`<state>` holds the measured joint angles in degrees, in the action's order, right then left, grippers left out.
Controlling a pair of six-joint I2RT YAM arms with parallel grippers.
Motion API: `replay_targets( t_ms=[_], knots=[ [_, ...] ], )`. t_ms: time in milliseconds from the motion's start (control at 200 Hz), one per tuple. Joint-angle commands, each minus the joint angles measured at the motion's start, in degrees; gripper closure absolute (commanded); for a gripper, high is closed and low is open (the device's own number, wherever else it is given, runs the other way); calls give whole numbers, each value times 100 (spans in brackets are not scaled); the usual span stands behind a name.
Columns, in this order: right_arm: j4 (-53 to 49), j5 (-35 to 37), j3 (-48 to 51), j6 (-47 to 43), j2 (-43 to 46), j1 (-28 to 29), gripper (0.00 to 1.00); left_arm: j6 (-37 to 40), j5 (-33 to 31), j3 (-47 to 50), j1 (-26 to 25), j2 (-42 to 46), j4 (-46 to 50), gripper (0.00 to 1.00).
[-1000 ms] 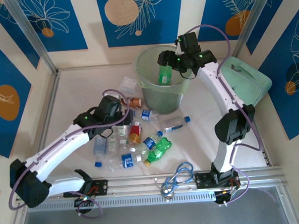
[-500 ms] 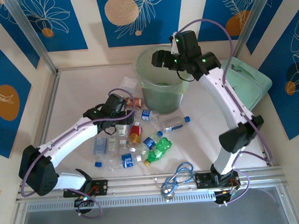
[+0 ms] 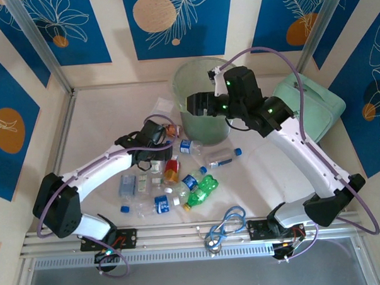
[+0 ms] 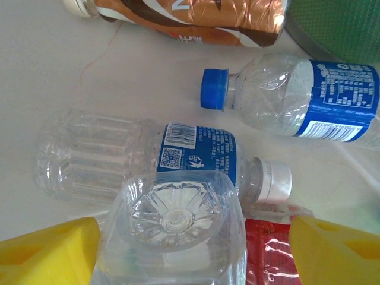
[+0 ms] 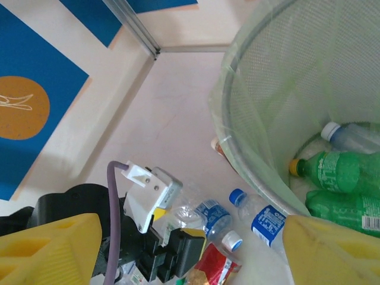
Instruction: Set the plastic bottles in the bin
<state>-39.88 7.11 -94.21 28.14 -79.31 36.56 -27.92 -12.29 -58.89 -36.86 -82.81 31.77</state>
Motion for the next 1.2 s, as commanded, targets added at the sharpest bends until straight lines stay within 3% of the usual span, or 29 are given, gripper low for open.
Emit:
replay_targets(
  t_ms=[0, 500, 850, 1035, 1196],
  knots=[
    [173, -43, 108, 93, 108, 53, 20, 120, -111, -41, 61, -170, -26, 19],
    [251, -35, 365, 166, 203, 71, 20, 74, -285, -80, 65, -324, -63, 50],
    [292, -356, 164, -34, 171, 97, 20, -128, -1, -1022, 119, 664, 457, 52],
    [279, -950, 9, -176, 40, 175, 19, -475, 852, -1449, 604, 1330, 520, 53],
    [267, -1638, -9, -186, -49, 217, 17, -1238, 2182, -1371, 1374, 1793, -28, 55]
  ],
)
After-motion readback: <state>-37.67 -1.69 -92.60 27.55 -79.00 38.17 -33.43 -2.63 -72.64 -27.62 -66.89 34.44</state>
